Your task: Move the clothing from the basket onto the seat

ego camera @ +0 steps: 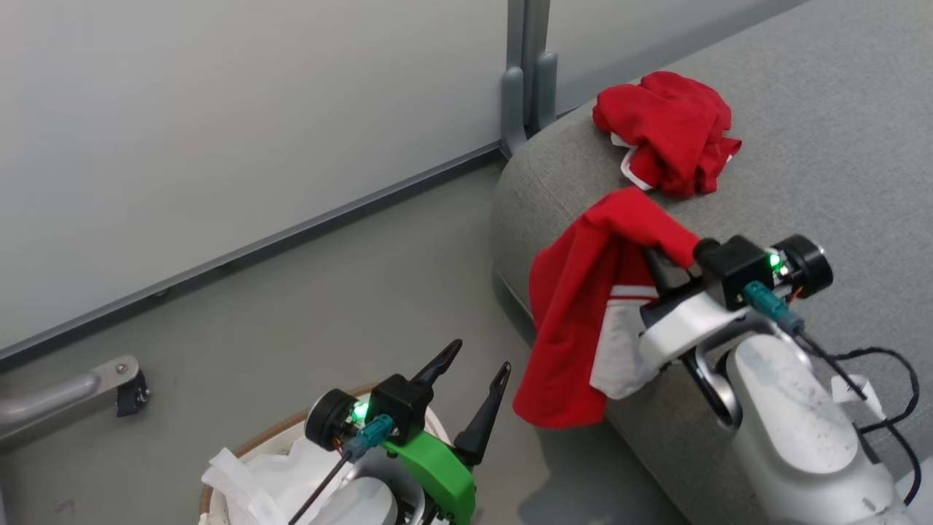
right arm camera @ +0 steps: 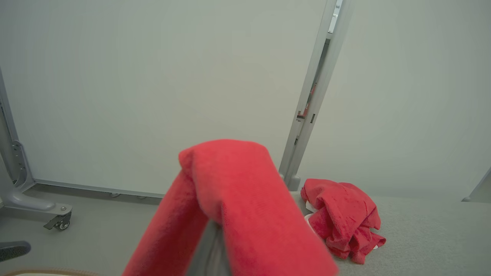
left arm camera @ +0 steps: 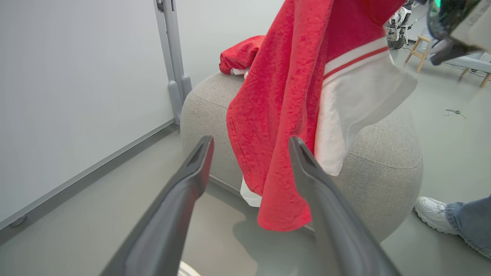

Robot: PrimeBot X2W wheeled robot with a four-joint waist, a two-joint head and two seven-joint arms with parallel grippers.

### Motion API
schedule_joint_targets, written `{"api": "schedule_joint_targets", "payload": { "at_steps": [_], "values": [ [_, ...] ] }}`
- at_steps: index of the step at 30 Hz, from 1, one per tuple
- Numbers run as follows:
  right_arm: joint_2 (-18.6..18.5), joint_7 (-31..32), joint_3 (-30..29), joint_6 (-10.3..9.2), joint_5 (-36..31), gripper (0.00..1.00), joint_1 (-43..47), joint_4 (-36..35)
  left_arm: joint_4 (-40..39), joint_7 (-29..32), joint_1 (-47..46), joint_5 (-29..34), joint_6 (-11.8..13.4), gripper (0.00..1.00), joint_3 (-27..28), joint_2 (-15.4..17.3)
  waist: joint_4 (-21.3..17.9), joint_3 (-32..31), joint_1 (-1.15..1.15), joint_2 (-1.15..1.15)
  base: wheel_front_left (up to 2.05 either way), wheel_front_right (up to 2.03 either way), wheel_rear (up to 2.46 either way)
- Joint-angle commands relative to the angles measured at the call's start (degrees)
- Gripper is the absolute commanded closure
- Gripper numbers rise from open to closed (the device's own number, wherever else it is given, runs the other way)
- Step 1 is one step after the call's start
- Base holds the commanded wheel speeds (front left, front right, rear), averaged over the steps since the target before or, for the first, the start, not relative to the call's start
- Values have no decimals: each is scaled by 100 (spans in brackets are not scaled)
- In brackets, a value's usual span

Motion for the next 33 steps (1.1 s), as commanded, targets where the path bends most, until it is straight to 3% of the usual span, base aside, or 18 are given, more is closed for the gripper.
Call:
{"api": "schedule_joint_targets", "payload": {
  "at_steps": [1,9,16,21,27,33],
  "values": [
    [-60,-16,-26,-6,-13,100,-243,-22,-26,-2,-124,64,-41,0,41,11,-109,287,0,0,0,0,0],
    [-642,-15,-269,-6,-78,100,-1801,42,-151,-2,-383,159,-37,0,-5,220,167,998,0,0,0,0,0],
    [-1676,118,-417,-6,-335,100,-3799,733,-268,-2,-724,211,-38,0,56,474,549,1773,0,0,0,0,0],
    [-2332,238,-870,-6,-422,100,-4846,1295,-397,-2,-1016,323,-37,0,147,593,789,2333,0,0,0,0,0],
    [-2495,171,-1879,-7,-750,100,-5113,1996,-536,-2,-1325,465,-11,0,235,733,919,2920,0,0,0,0,0],
    [-2081,13,-2796,-6,-1154,100,-4264,2659,-642,70,-1503,524,47,0,234,847,859,3319,0,0,0,0,0]
  ]
}}
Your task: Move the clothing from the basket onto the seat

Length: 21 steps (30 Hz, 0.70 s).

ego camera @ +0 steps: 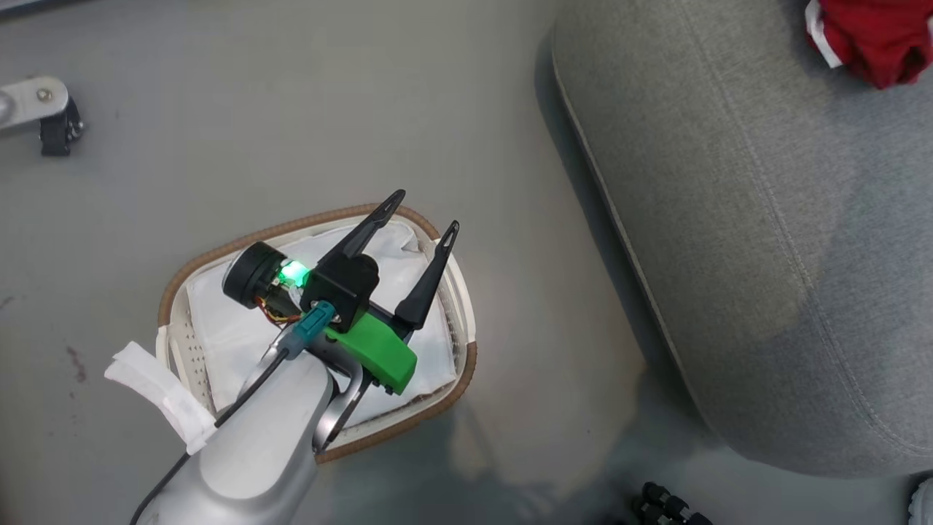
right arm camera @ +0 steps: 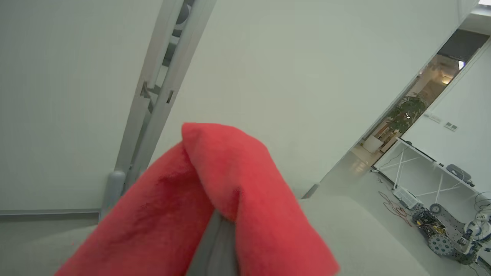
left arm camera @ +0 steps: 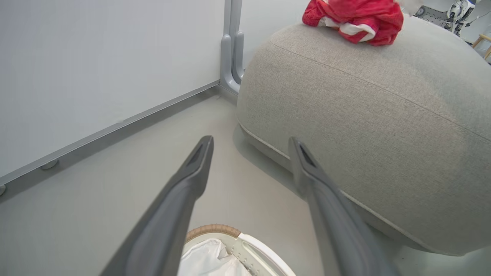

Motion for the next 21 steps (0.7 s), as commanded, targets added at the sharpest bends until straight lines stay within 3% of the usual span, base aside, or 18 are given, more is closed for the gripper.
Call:
{"api": "schedule_joint_targets", "payload": {
  "at_steps": [1,6,11,12,13,14,15,21],
  "values": [
    [97,-46,-178,-7,-96,100,219,121,-37,34,-109,32,35,0,6,81,104,456,-1,-1,0,0,0],
    [599,-56,-759,-6,-347,100,875,316,-128,117,-92,49,68,0,-20,176,5,563,-1,-1,0,0,0],
    [986,-59,-886,-7,-482,98,1303,46,-183,164,34,0,104,0,-31,262,-93,524,-1,-1,0,0,0],
    [1056,-60,-854,-6,-478,71,1398,-33,-189,173,62,-17,107,0,-33,271,-111,498,-1,-1,0,0,0],
    [1104,-59,-828,-6,-462,55,1474,-95,-191,174,84,-36,118,0,-29,281,-130,470,-1,-1,0,0,0],
    [1151,-59,-788,-6,-437,7,1571,-176,-198,172,106,-55,127,0,-25,285,-150,433,-1,-1,0,0,0],
    [1180,-59,-764,-6,-415,0,1644,-241,-206,165,123,-70,131,0,-20,281,-167,399,-1,-1,0,0,0],
    [1372,-60,-639,-6,-182,0,2254,-599,-204,93,263,-195,158,0,28,201,-233,92,-1,-1,0,0,0]
  ]
}}
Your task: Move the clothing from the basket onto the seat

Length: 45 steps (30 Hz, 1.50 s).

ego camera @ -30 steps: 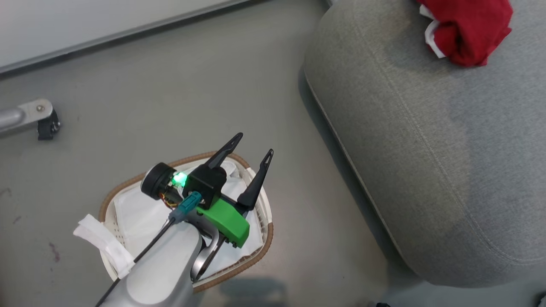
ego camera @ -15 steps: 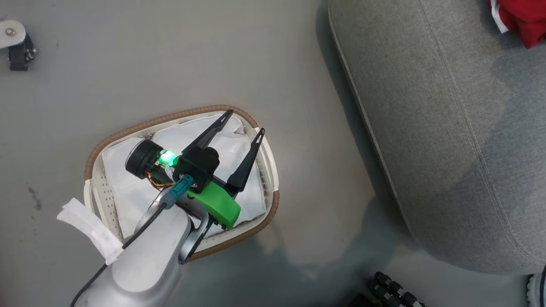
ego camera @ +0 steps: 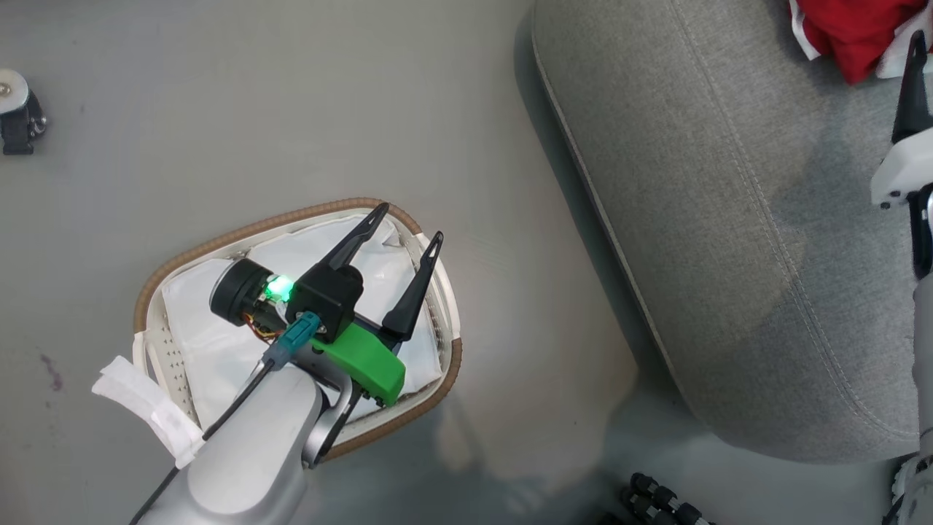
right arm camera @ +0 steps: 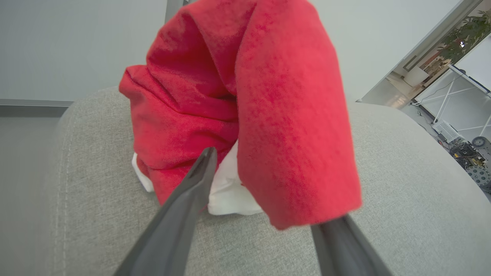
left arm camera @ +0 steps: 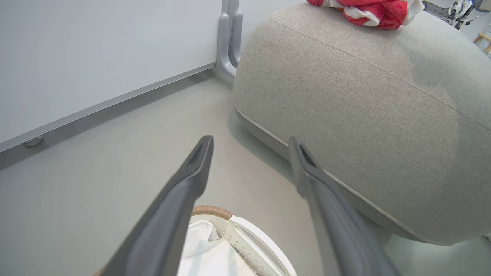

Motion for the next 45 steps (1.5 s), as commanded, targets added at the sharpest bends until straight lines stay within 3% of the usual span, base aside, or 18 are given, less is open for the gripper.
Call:
{"api": "schedule_joint_targets", "payload": {
  "at_steps": [1,11,22,36,45],
  "values": [
    [32,-26,28,-7,121,0,232,-91,4,-49,93,-37,16,0,33,-22,-32,-216,-1,0,0,0,0],
    [0,-26,238,-8,362,0,1169,-490,160,-187,433,-294,51,0,292,-263,87,-1075,-1,0,0,0,0],
    [-155,-27,796,-7,458,0,1020,-756,50,-178,1109,-275,-12,0,993,-707,672,-2150,-1,0,0,0,0],
    [757,-27,1510,-7,1067,0,1741,-958,-55,-178,1928,85,121,0,2361,-942,1691,-2818,-1,0,0,0,0],
    [993,-27,1818,-7,1644,0,2769,-1458,-26,-178,2542,174,70,0,2990,-1023,2057,-3106,-1,0,0,0,0]
  ]
}}
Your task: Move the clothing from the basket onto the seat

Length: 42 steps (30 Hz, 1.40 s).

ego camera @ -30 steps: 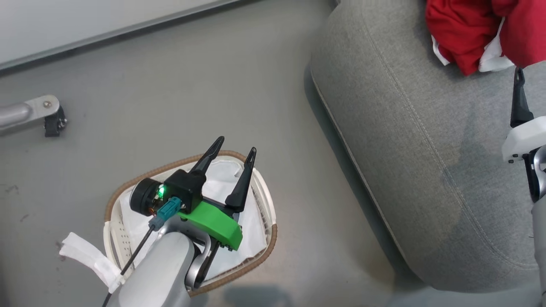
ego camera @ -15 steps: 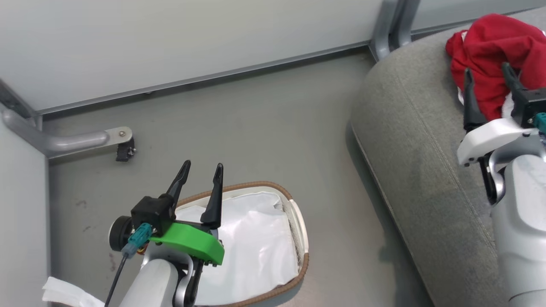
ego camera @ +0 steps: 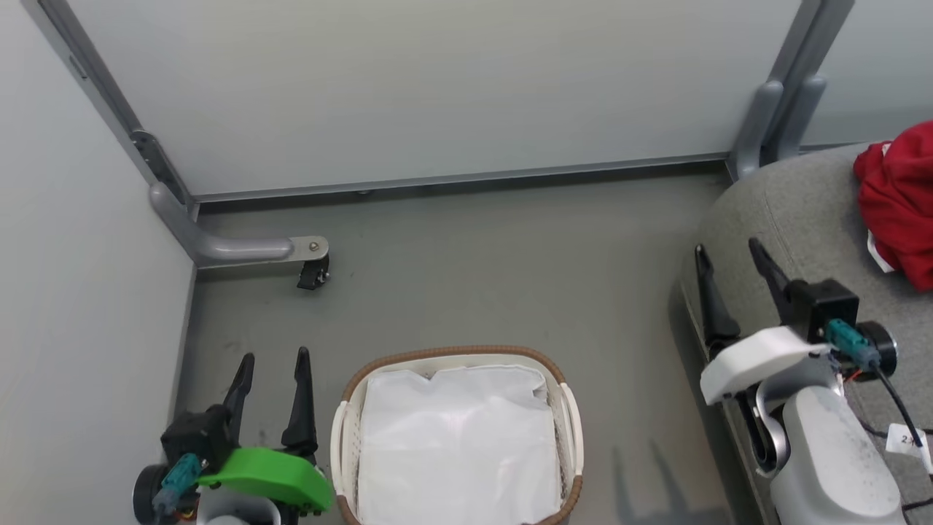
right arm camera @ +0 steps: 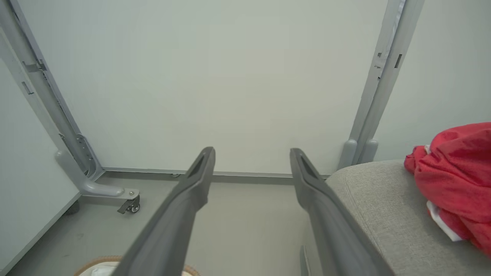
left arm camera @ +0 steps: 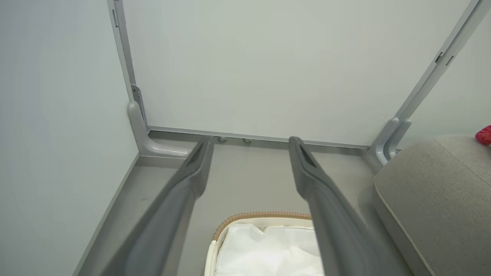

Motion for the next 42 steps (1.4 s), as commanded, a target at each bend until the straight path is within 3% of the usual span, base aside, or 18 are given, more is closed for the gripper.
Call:
{"api": "schedule_joint_targets", "payload": {
  "at_steps": [1,15,33,34,42],
  "values": [
    [-13,-27,61,-6,111,0,220,-102,-5,1,157,68,-20,0,99,-24,229,-252,0,0,0,0,0],
    [-8,-27,130,-6,522,0,1494,-871,-87,0,721,185,-86,0,415,-97,224,-397,0,0,0,0,0],
    [-9,-27,247,-6,500,0,1574,-855,-48,0,618,153,-124,0,408,-109,143,-406,0,0,0,0,0],
    [14,2,247,0,496,100,1528,-841,-34,2,658,172,-118,100,393,-110,142,-406,0,0,0,0,0],
    [50,192,167,0,1039,100,1562,-675,100,161,620,-324,-129,100,463,-115,129,-405,0,0,0,0,0]
  ]
}}
